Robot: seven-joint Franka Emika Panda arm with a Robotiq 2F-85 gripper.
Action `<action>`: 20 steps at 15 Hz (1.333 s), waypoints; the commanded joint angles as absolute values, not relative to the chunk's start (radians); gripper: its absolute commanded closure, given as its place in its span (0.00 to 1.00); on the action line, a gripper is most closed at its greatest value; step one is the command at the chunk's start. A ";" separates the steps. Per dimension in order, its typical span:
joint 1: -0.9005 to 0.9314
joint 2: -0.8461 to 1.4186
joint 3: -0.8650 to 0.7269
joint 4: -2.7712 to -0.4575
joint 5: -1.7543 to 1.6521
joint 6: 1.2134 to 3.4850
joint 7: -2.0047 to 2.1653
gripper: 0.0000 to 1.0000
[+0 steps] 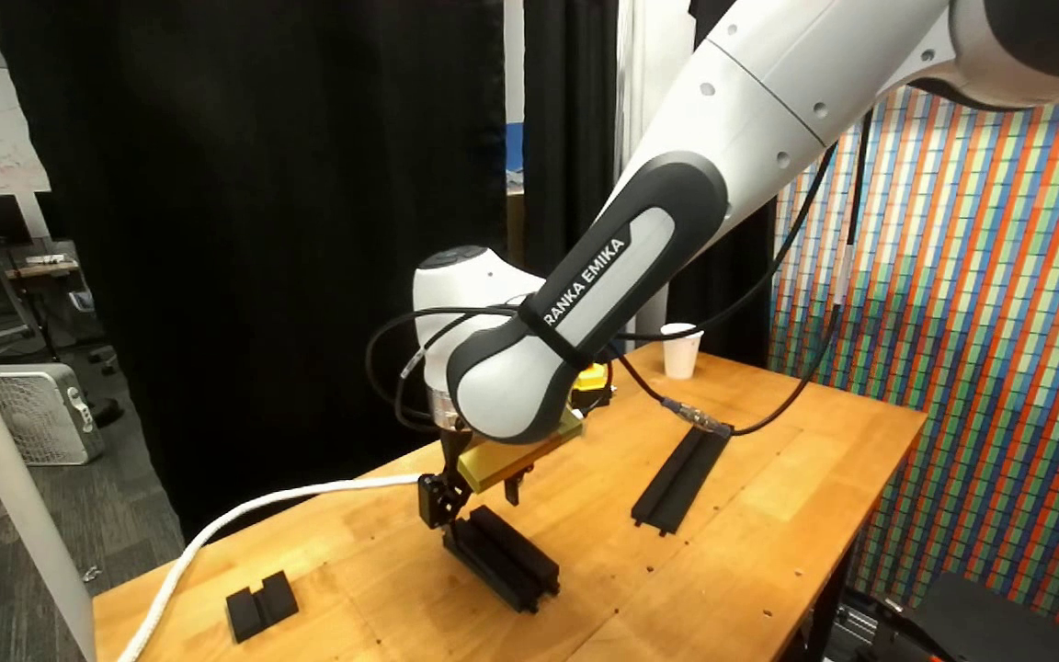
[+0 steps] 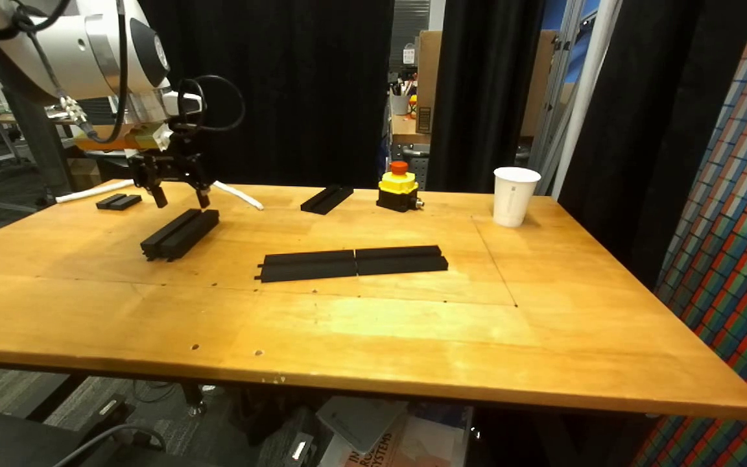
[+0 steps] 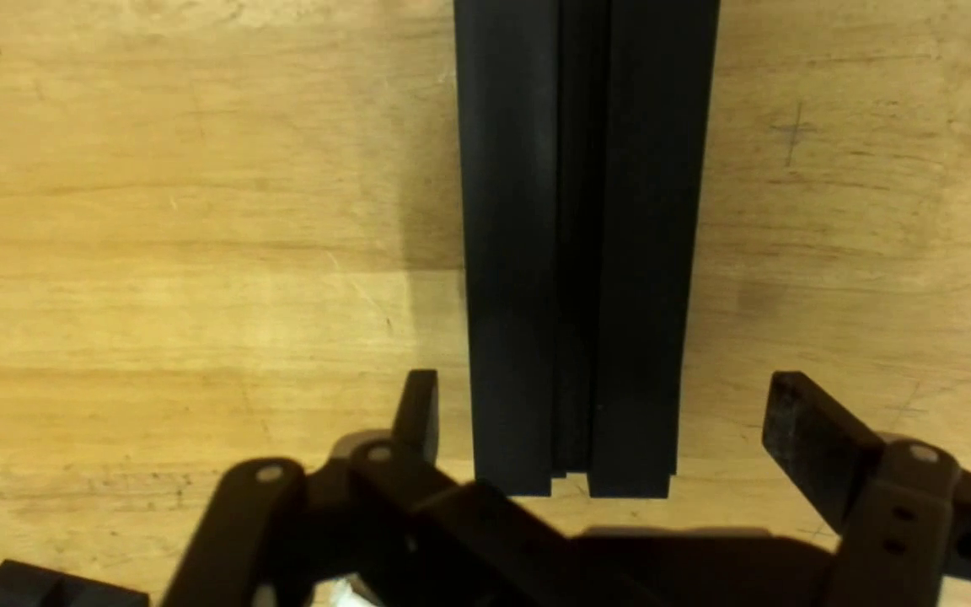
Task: Connect the four black objects together
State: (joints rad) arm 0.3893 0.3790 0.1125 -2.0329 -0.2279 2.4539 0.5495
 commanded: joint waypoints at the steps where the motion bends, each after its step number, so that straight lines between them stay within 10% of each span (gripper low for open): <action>1: 0.378 0.333 0.114 -2.099 -0.196 2.487 0.547 0.00; 20: 0.359 0.335 0.120 -2.171 -0.121 2.559 0.517 0.00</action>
State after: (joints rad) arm 0.3715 0.3642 0.1124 -2.1433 -0.1507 2.5301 0.5447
